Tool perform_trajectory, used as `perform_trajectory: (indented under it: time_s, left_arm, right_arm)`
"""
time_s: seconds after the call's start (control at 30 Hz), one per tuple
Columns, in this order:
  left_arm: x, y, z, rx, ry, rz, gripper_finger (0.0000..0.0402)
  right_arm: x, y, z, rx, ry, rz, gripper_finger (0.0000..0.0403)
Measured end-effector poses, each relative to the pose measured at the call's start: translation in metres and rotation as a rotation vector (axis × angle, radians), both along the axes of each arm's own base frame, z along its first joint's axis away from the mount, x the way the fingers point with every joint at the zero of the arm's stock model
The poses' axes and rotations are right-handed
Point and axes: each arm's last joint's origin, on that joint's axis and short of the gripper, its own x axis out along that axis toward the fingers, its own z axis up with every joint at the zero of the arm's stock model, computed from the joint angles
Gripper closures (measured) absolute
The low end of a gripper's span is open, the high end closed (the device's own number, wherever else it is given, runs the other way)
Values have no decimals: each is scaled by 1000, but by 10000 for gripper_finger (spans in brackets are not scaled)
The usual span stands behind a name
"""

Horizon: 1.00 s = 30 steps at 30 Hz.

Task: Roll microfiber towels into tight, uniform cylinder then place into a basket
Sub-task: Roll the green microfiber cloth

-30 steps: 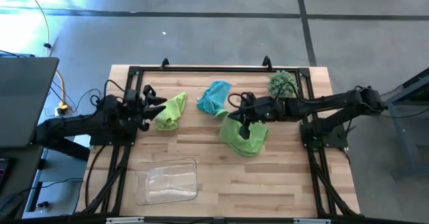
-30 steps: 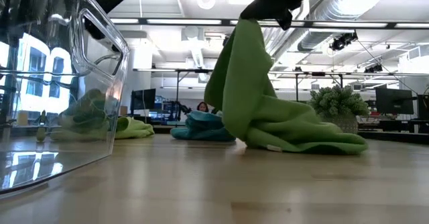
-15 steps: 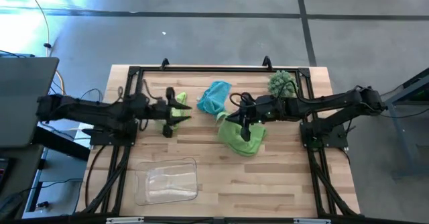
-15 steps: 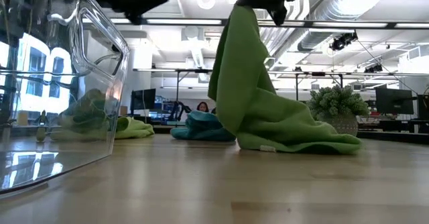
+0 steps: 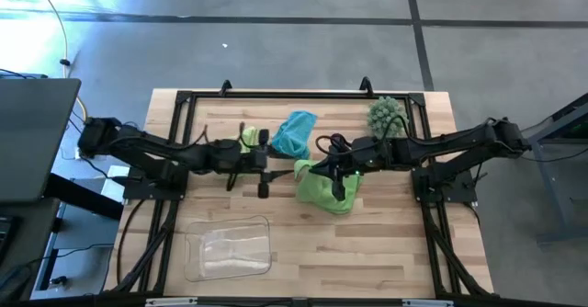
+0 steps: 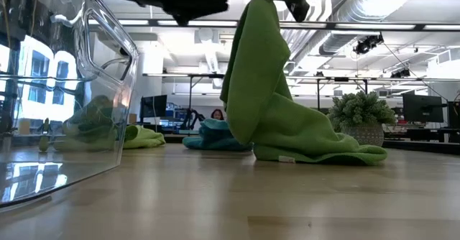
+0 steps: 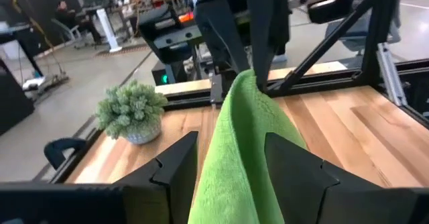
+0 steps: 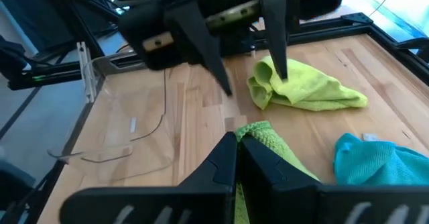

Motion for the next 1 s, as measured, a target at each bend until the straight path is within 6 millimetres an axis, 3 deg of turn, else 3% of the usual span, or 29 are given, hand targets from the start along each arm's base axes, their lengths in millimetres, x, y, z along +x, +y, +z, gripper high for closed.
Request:
perform_trajectory:
  time_s: [0.37,0.73,1.0]
  left_arm:
    - [38,5,-13,28,60,159,238]
    - [36,7,-26,-121,131,245,238]
    - [40,9,-52,-177,220,362,239]
  right_arm:
    - [0,0,1,-37,-7,15,403]
    - [0,0,-1,-39,8,16,403]
    - [0,0,0,-39,5,15,402]
